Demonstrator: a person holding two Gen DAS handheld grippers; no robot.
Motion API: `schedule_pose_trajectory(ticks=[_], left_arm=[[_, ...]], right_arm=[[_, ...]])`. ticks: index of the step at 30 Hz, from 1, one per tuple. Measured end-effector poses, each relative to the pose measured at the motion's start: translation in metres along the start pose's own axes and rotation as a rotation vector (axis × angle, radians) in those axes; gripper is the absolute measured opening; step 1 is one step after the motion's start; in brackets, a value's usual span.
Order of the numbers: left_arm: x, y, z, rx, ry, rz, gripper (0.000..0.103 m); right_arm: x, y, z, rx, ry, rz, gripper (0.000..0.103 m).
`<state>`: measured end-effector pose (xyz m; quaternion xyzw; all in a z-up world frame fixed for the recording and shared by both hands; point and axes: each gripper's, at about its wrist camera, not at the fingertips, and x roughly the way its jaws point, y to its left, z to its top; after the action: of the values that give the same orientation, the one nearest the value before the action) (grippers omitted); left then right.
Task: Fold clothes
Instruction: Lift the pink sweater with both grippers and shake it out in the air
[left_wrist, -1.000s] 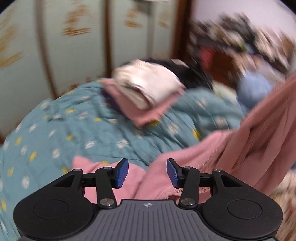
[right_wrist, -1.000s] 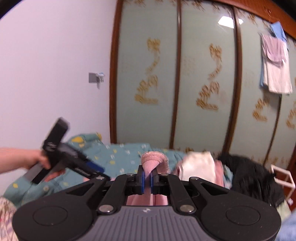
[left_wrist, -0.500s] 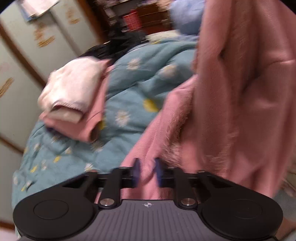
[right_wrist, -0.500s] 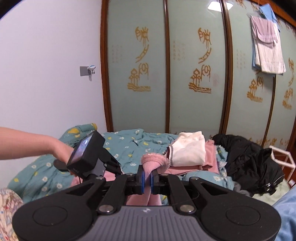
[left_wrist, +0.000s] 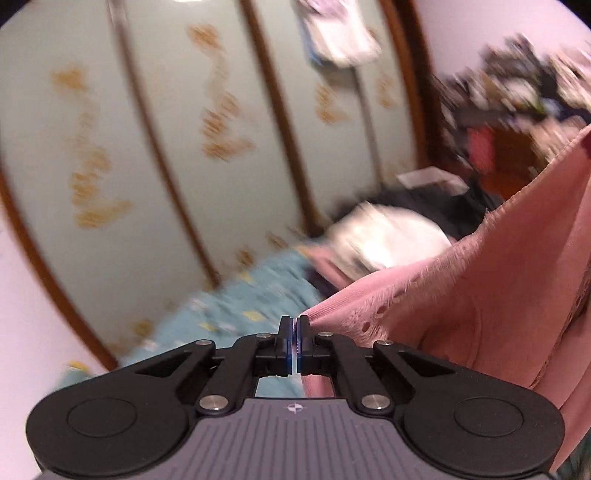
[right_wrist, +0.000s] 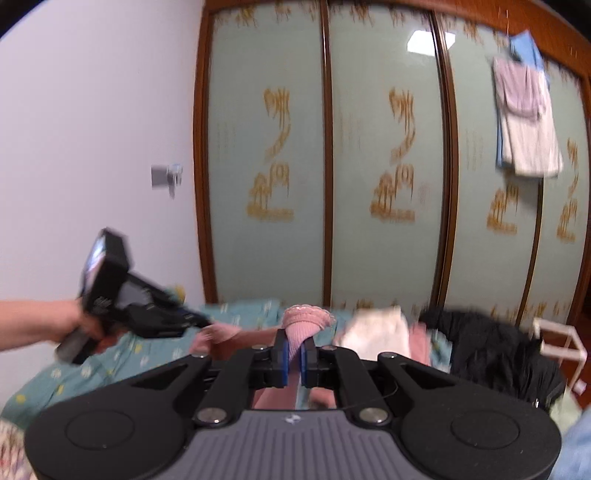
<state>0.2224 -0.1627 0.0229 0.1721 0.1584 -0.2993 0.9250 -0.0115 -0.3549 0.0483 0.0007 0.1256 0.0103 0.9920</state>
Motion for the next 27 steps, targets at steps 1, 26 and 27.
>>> schedule_pose_trajectory(ticks=[1,26,27], left_arm=[[-0.013,0.010,0.006,-0.039,-0.032,0.025,0.001],[-0.162,0.197,0.090,-0.274,-0.198,0.423,0.001],[-0.123,0.216,0.079,-0.312,-0.132,0.397,0.003]], right_arm=[[0.003,0.003,0.012,-0.006,-0.024,-0.003,0.005],[0.131,0.150,0.202,-0.136,-0.218,0.048,0.005],[0.165,0.159,0.194,-0.137,-0.190,0.024,0.005]])
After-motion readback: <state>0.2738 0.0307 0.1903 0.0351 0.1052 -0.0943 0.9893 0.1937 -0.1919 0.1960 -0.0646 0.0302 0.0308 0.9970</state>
